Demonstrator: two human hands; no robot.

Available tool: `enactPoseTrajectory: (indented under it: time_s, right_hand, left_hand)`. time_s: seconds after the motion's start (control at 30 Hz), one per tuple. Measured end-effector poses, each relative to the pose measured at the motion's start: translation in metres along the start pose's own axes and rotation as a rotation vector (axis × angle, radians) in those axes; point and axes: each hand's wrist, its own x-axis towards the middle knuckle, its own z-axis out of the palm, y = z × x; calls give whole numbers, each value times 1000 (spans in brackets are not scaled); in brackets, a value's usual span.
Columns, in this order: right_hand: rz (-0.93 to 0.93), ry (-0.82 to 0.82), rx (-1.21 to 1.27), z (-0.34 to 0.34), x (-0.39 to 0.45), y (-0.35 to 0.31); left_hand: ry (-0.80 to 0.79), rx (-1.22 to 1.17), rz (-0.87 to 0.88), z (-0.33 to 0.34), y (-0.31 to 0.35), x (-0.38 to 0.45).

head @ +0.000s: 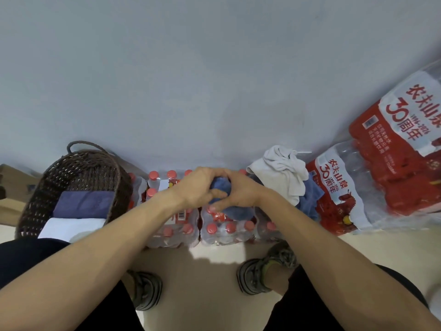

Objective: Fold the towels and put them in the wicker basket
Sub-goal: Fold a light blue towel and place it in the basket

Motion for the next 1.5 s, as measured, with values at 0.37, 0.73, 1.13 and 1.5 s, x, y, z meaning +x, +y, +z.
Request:
enactPoseTrajectory:
  time_s: [0.37, 0.73, 1.13, 1.5]
  right_hand:
    - [-257, 90, 164, 60, -11, -67]
    - [-230, -61, 100, 84, 26, -122]
    - [-7, 123, 85, 141, 183, -178]
    - [108, -60, -537, 180, 255, -211]
  left_hand:
    - [-75, -69, 53, -113, -6, -67]
    - [8, 13, -175, -188, -90, -117]
    - [514, -420, -744, -186, -243, -170]
    - [418, -160, -764, -158, -280, -184]
